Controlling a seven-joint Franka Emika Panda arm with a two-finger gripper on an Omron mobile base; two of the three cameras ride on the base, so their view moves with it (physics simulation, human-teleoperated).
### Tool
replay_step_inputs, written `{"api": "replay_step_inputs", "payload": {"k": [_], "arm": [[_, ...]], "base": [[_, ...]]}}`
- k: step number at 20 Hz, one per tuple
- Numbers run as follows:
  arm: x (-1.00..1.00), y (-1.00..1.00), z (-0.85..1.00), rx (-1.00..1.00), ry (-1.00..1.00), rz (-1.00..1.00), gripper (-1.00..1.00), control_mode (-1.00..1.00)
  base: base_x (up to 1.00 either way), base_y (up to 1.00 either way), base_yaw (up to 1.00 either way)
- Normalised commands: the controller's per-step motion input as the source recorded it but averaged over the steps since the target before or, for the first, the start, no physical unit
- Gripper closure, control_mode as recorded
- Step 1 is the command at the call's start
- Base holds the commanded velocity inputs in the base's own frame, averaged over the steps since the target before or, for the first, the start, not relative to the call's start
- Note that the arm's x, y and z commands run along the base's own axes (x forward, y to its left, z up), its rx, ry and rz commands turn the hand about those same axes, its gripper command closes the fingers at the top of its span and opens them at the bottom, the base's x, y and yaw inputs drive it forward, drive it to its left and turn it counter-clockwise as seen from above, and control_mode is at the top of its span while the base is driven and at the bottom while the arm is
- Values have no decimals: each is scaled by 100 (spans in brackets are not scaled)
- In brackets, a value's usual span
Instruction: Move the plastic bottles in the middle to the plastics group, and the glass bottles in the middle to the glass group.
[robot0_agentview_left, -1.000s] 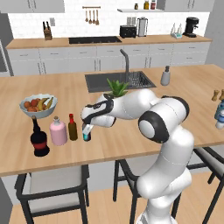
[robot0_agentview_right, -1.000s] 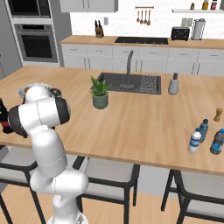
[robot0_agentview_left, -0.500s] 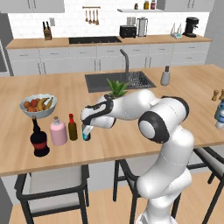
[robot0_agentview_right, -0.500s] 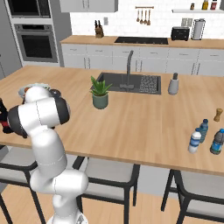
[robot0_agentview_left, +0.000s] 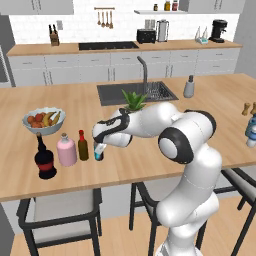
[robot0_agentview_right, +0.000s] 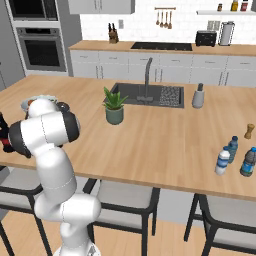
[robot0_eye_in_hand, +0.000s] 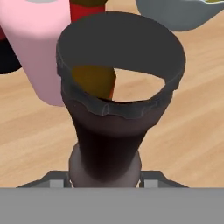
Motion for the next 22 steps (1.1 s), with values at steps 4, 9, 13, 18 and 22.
{"api": "replay_step_inputs", "payload": {"k": [4, 9, 13, 18, 22], "arm": [[0, 0, 0, 0, 0, 0, -100, -100], [0, 0, 0, 0, 0, 0, -100, -100], [0, 0, 0, 0, 0, 0, -100, -100], [0, -9, 2, 0, 0, 0, -100, -100], [-32, -22, 27, 2, -1, -2, -100, -100]], "base": [[0, 0, 0], [0, 0, 0], [0, 0, 0], [0, 0, 0], [0, 0, 0]]}}
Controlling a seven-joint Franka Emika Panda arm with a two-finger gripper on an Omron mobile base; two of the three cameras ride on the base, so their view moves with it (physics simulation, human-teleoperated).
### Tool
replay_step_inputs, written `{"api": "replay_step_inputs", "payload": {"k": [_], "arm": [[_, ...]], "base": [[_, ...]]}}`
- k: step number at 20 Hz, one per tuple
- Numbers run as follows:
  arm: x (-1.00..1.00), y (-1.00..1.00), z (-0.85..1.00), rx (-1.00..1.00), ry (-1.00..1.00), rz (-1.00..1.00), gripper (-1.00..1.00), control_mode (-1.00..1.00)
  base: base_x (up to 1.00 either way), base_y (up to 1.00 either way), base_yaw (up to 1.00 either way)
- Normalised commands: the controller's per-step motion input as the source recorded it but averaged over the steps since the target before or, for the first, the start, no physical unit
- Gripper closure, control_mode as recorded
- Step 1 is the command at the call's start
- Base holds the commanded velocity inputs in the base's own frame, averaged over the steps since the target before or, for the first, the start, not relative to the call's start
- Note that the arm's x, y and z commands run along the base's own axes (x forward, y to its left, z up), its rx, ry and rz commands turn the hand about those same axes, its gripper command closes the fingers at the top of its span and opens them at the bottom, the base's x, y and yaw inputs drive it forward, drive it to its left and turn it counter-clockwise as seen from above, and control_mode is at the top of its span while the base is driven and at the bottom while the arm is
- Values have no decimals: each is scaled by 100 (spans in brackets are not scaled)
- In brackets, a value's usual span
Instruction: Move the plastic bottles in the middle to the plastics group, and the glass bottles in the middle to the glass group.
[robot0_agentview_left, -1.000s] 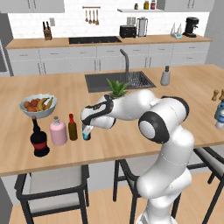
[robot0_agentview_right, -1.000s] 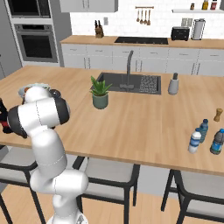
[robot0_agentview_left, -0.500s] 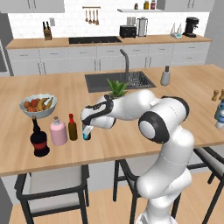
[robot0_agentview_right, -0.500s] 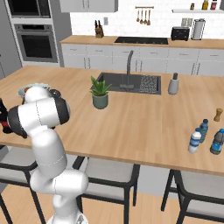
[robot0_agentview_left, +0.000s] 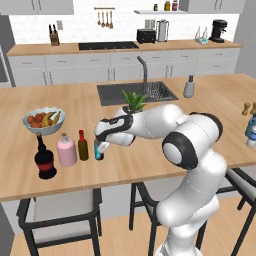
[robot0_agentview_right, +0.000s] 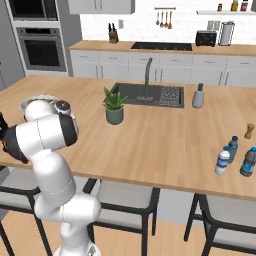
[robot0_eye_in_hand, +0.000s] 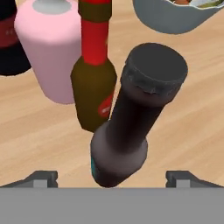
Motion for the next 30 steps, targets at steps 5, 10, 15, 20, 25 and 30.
{"api": "replay_step_inputs", "payload": {"k": [5, 10, 15, 20, 25, 30], "arm": [[-43, -11, 42, 3, -2, 0, -100, -100], [-54, -11, 47, 0, 0, -1, -100, -100], [-63, -51, 31, 0, 13, -10, -100, -100], [-38, -54, 58, 0, 3, -20, -100, -100], [0, -35, 24, 2, 5, -13, -100, -100], [0, -44, 1, 7, -1, -16, -100, -100]], "base": [[0, 0, 0], [0, 0, 0], [0, 0, 0], [0, 0, 0], [0, 0, 0], [0, 0, 0]]}}
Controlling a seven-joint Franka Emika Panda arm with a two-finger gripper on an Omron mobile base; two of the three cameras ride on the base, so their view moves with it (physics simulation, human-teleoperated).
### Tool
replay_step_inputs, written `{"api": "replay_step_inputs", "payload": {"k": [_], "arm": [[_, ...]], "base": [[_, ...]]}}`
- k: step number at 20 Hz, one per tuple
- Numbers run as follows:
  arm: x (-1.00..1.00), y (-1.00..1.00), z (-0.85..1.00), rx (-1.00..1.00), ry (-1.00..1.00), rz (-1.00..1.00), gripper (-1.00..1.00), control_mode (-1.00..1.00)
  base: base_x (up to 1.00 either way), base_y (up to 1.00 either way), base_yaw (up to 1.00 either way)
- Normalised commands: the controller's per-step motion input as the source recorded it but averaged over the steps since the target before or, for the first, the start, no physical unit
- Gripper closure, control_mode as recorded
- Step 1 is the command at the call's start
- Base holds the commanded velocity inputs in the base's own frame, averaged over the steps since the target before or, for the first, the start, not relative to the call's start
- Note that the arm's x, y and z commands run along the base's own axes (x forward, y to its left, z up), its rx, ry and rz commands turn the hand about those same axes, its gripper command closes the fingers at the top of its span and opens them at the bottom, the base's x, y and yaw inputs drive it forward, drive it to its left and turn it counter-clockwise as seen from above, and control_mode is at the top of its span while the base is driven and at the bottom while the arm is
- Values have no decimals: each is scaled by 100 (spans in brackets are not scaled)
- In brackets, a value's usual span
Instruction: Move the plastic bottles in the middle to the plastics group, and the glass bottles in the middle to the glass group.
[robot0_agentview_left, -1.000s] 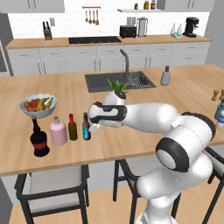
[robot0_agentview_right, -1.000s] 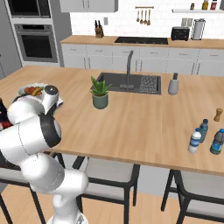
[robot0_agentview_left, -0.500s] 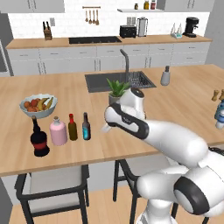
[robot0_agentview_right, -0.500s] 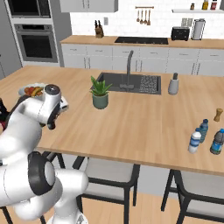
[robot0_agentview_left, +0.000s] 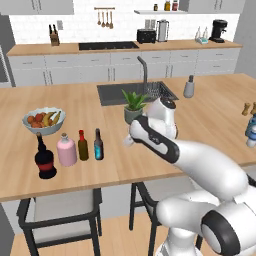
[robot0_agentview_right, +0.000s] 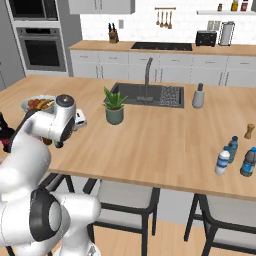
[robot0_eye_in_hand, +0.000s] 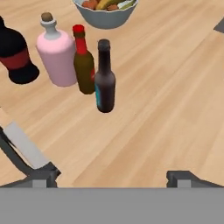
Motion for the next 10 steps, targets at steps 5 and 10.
{"api": "replay_step_inputs", "payload": {"k": [5, 10], "arm": [[0, -42, 11, 16, -12, -14, -100, -100], [0, -49, 23, 22, -14, -7, -100, -100]], "base": [[0, 0, 0], [0, 0, 0]]}}
